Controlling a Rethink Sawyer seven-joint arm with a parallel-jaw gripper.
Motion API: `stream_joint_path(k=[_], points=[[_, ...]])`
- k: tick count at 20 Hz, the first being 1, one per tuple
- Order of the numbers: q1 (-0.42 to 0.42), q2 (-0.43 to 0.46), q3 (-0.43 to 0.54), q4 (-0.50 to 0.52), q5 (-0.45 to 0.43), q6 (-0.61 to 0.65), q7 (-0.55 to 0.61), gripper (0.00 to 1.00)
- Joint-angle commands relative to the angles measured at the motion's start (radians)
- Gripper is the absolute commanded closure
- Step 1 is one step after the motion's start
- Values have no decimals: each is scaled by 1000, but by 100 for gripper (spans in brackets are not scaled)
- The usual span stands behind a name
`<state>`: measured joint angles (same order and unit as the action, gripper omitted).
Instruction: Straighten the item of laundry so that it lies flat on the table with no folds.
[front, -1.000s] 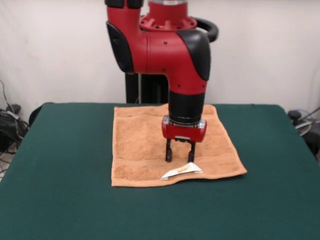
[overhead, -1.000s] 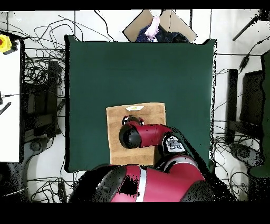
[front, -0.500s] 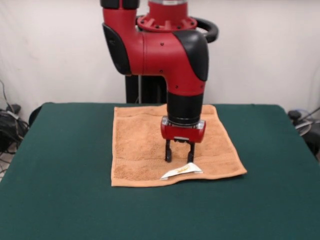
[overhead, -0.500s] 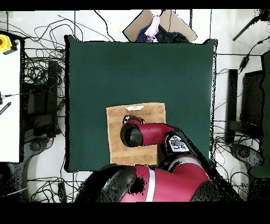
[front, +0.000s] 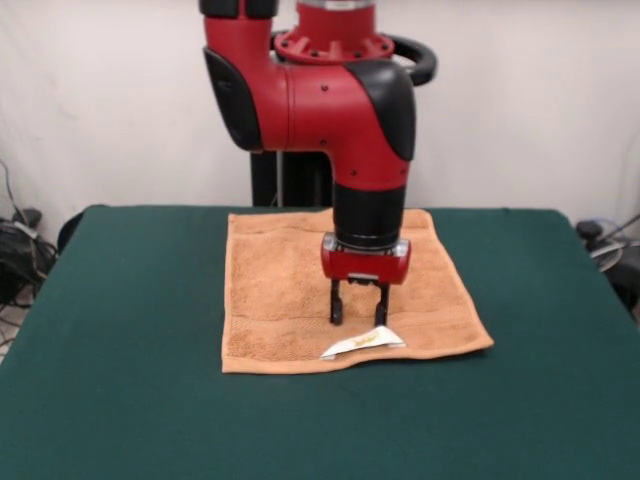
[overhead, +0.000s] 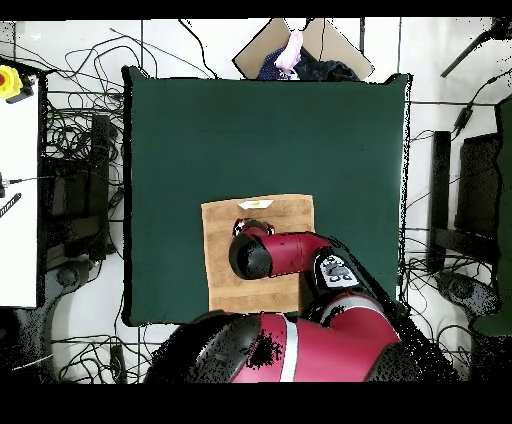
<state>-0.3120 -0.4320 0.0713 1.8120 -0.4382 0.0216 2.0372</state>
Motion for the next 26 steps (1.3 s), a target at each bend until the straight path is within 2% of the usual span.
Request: stream_joint_path(k=[1,12,17,26], points=[[-42,60,105,-239,-80,-141,11,0],[25,-48,25,-146,-35,-100,93,0],[16,-104,49,-117,-27,-38,80,0],[17,-62,57,-194,-31,-53,75,0]])
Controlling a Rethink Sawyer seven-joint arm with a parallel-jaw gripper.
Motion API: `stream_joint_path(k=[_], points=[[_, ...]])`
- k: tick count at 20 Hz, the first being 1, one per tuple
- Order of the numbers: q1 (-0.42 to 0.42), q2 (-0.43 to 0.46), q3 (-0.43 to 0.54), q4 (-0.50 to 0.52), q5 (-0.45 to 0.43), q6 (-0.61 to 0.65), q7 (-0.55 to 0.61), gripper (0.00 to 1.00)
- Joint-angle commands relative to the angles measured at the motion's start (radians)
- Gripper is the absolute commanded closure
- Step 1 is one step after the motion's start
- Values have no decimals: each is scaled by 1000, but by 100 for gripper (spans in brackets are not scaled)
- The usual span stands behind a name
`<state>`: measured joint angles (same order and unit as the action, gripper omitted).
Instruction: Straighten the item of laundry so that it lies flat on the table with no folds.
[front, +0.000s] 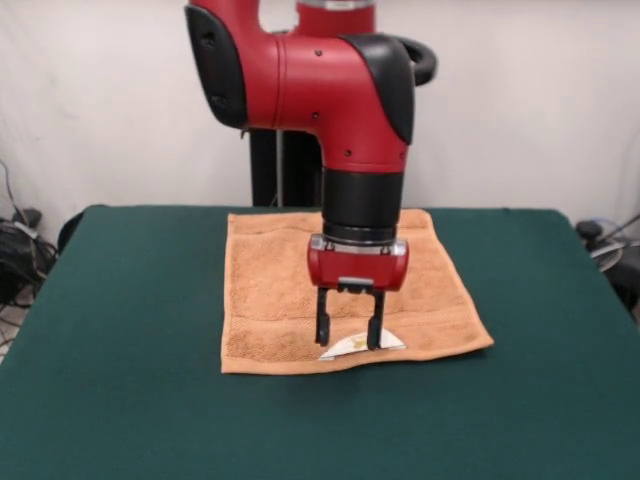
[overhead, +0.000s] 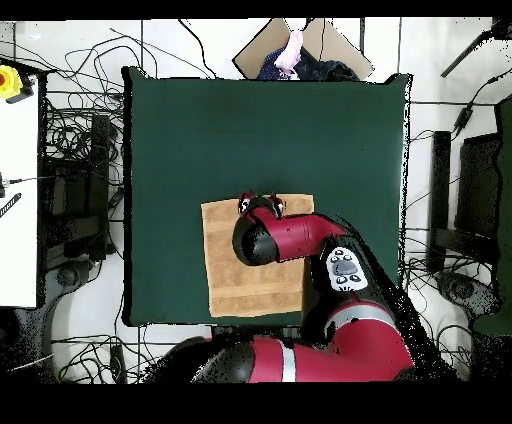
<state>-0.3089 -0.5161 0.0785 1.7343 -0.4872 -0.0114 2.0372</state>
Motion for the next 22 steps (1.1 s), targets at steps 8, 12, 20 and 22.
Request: stream_joint_path(k=[8,12,20,22], points=[[17,23,36,-106,12,-34,92,0],[25,33,13,-105,10,48,67,0],[-6,33,16,-10,31,271,33,0],[-14,17,28,13,36,314,27,0]])
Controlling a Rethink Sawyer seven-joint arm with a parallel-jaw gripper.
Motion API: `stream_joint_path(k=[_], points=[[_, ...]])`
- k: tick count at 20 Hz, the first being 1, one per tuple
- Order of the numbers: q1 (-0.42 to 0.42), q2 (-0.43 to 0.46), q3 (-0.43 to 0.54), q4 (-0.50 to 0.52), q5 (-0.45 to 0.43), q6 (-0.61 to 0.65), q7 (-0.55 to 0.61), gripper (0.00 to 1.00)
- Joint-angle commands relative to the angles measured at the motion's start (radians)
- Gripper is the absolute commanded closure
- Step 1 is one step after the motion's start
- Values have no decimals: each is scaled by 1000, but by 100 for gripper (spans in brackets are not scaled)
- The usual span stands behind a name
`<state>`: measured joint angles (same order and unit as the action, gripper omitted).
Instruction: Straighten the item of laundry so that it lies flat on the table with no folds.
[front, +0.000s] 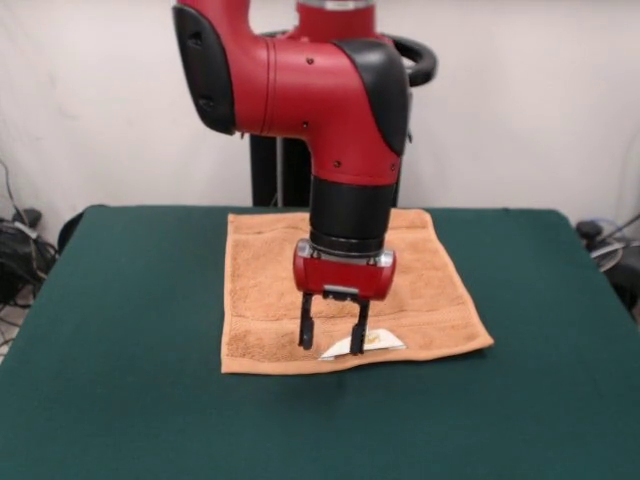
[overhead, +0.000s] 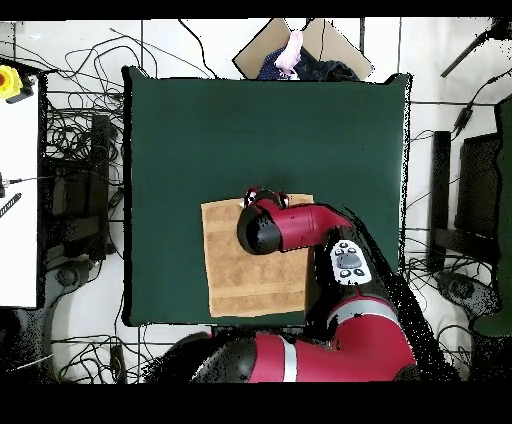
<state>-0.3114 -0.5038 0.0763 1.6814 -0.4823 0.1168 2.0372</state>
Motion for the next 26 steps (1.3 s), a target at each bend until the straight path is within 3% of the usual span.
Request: stream_joint_path(k=[1,10,14,16,19,23,26], points=[[-16,0,35,78,34,194,28,0],[33,51,-15,46,-3,146,79,0],[127,150,-144,-73,-55,-14,134,0],[180,218,-166,-192,-188,-42,0,0],[195,143,-74,-216,-457,16,-324,0],[205,82,45,-200,-731,30,-539,0],[303,70,19,-206,-893,-7,-535,0]])
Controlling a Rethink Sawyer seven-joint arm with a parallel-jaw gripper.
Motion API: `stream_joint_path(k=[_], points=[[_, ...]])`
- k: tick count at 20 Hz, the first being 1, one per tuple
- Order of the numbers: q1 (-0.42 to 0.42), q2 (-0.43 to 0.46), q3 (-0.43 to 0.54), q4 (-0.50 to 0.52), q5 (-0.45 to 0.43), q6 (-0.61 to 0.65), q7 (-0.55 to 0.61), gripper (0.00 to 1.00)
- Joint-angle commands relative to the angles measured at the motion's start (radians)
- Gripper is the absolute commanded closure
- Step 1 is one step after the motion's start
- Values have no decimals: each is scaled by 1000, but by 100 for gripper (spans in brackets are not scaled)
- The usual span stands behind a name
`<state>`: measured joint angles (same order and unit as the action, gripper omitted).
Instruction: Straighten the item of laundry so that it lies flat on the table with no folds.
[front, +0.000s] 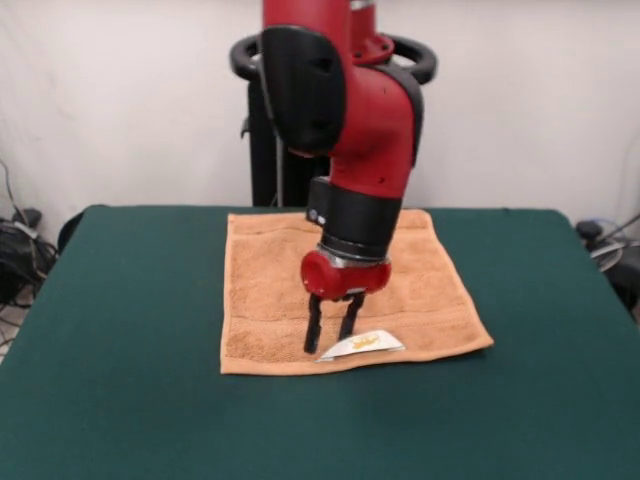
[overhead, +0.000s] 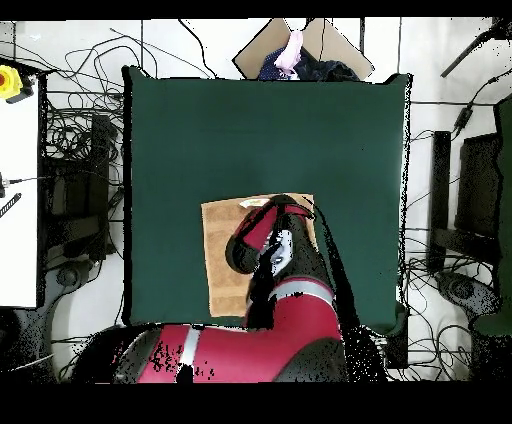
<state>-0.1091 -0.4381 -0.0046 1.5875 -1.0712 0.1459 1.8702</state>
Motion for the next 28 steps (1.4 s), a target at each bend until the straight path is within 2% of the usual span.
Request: stream_joint_path(k=[1,2,4,6,8,11,15,18,20,28], points=[[138,-5,81,-107,-341,-54,-346,0],[174,-15,61,-103,-378,-72,-325,0],[171,-66,94,-42,-386,-63,-349,0],[205,-107,56,-10,-377,-79,-271,0],[253,-121,-24,-2,-357,-138,-163,0],[278,-118,-117,19,-270,-242,-135,0],[294,4,-284,9,-47,-440,-258,0],[241,35,-275,13,-35,-472,-267,0],[165,16,-181,31,-142,-435,-171,0],[52,46,-69,-1,-308,-424,-19,0]])
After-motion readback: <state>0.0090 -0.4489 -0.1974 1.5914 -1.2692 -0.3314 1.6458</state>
